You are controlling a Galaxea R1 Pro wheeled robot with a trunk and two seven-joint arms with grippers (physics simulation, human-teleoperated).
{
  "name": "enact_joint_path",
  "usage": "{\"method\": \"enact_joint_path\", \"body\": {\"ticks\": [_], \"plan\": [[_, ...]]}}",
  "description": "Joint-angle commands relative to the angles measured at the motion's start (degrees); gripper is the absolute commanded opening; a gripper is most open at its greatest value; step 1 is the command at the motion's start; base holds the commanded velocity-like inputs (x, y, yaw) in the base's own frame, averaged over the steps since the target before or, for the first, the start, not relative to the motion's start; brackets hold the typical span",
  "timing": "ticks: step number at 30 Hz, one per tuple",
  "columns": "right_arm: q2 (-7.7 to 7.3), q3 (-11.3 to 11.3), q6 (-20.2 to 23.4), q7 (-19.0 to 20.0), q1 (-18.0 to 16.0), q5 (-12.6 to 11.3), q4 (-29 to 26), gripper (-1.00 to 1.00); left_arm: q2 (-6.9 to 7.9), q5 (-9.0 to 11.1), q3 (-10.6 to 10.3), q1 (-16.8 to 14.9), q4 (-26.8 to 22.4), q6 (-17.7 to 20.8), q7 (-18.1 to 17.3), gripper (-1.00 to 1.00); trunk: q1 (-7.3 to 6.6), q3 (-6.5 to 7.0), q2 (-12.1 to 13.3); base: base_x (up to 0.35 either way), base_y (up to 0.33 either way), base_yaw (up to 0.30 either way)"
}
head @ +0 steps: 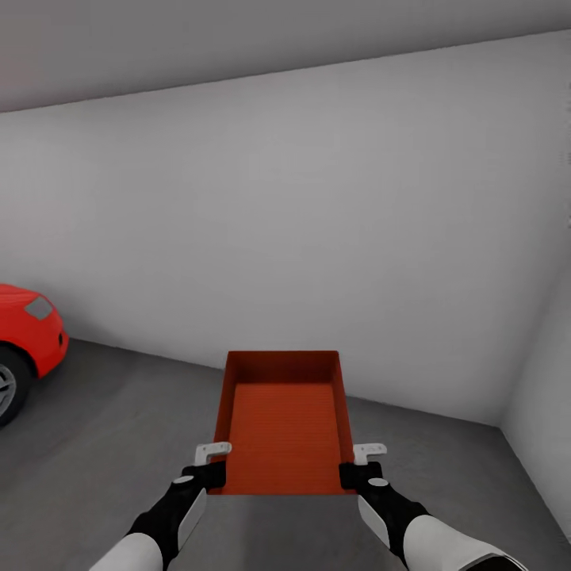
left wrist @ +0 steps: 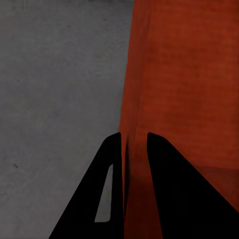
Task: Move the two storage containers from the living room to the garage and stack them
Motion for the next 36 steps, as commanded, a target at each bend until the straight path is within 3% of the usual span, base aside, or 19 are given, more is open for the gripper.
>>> {"method": "enact_joint_path", "body": {"ticks": [1, 12, 36], "plan": [[-0.28, -1.2, -0.3, -0.4, 0.0, -0.8, 0.2, -1.00, 0.64, -0.9, 1.8, 0.0, -0.9, 0.4, 2.0, -1.00, 0.05, -0.02, 0.0, 0.313, 0.138, -0.244], [-0.28, -1.2, -0.3, -0.4, 0.0, -0.7, 0.2, -1.00, 0.64, -0.9, 1.8, 0.0, -0.9, 0.4, 2.0, -1.00, 0.05, -0.02, 0.0, 0.313, 0.138, -0.230], [-0.35, -1.2, -0.3, -0.4, 0.0, -0.7, 0.2, -1.00, 0.60, -0.9, 1.8, 0.0, -0.9, 0.4, 2.0, -1.00, 0.05, -0.02, 0.0, 0.290, 0.125, -0.009]]}}
